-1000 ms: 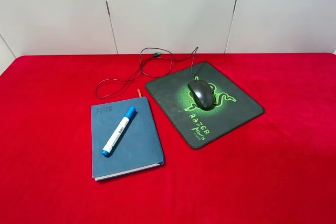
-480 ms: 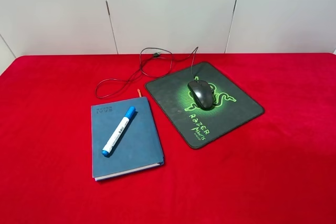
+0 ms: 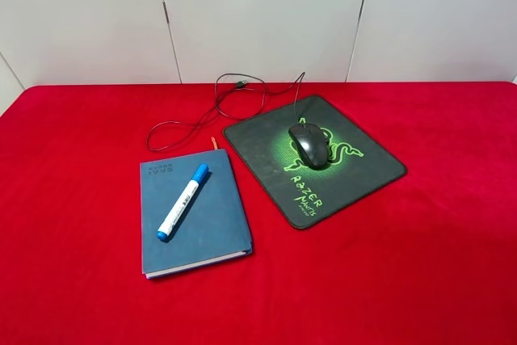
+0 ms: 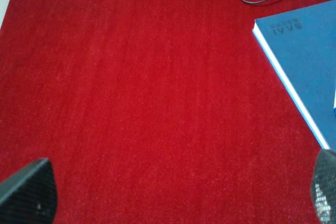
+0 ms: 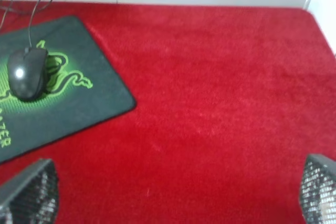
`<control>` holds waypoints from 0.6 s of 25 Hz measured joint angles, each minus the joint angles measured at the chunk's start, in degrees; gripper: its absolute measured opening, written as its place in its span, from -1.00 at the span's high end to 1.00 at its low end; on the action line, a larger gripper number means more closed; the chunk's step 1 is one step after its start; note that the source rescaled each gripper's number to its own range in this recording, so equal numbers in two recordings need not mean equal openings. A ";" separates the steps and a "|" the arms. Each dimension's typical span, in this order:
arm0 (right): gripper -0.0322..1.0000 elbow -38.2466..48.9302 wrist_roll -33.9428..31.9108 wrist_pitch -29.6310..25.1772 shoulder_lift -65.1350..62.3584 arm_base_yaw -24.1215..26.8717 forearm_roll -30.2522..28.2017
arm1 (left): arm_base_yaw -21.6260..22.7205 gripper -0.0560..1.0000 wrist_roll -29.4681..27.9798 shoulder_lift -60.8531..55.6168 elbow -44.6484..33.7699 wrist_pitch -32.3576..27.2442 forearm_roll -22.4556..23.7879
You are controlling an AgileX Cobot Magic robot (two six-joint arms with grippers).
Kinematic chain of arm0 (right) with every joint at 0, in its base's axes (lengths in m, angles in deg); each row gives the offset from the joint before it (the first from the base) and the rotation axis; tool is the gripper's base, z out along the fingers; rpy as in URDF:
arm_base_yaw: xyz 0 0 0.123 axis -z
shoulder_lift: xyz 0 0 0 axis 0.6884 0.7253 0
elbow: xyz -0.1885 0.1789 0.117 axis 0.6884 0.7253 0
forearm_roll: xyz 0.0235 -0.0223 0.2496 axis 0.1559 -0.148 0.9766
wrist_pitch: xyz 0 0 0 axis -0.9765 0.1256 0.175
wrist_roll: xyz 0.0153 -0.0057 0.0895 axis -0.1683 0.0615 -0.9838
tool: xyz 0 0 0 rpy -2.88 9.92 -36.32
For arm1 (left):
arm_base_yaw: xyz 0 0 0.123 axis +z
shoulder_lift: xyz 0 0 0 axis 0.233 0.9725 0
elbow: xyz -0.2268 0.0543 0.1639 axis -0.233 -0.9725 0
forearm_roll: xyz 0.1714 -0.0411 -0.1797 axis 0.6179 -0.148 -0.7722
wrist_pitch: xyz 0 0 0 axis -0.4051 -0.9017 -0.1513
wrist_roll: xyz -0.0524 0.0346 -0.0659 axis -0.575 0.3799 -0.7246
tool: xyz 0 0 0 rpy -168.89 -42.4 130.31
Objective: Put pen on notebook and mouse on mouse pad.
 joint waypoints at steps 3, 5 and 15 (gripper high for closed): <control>-0.99 1.99 0.23 0.43 0.00 0.00 1.03 | 0.00 -0.91 0.00 0.00 0.00 0.00 0.00; -0.99 2.10 0.71 0.49 0.00 0.00 1.45 | 0.00 -0.91 0.00 0.00 0.00 0.00 0.00; -0.99 2.16 1.08 1.35 0.00 0.00 1.72 | 0.00 -0.91 0.00 0.00 0.00 0.00 0.00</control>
